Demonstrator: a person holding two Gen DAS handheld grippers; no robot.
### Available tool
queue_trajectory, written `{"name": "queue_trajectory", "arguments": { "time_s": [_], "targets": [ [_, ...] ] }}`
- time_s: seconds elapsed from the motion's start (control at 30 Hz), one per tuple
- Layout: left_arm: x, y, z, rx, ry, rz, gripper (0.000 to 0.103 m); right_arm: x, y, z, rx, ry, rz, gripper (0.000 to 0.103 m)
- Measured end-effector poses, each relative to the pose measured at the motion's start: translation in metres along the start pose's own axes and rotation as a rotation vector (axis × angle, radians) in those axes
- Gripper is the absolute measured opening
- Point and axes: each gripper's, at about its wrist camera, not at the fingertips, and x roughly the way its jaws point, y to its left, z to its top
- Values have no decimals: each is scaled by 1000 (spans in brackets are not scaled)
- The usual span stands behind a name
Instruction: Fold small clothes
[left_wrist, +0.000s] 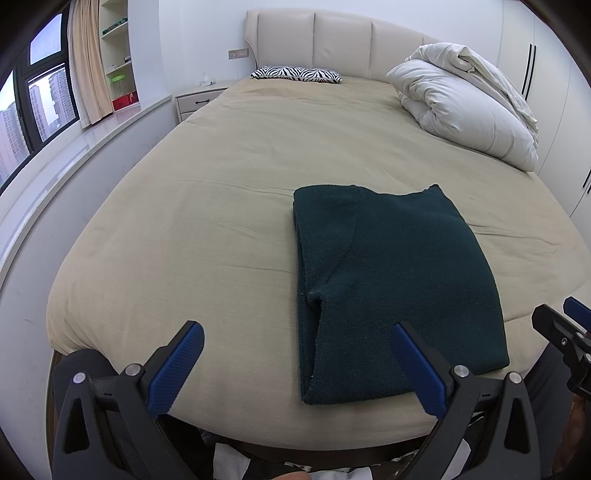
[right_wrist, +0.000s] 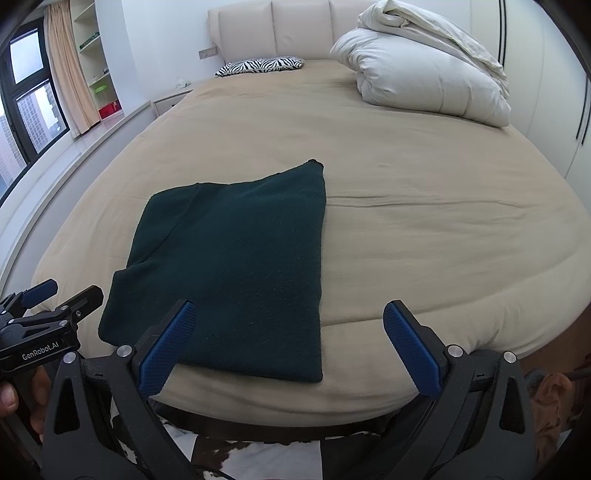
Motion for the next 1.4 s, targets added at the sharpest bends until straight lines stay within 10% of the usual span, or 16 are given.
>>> {"name": "queue_trajectory", "arguments": {
  "time_s": [1.4],
  "targets": [
    [-1,1,2,14,-1,12,103,7,-2,-1,4,13,15,103]
  ]
}}
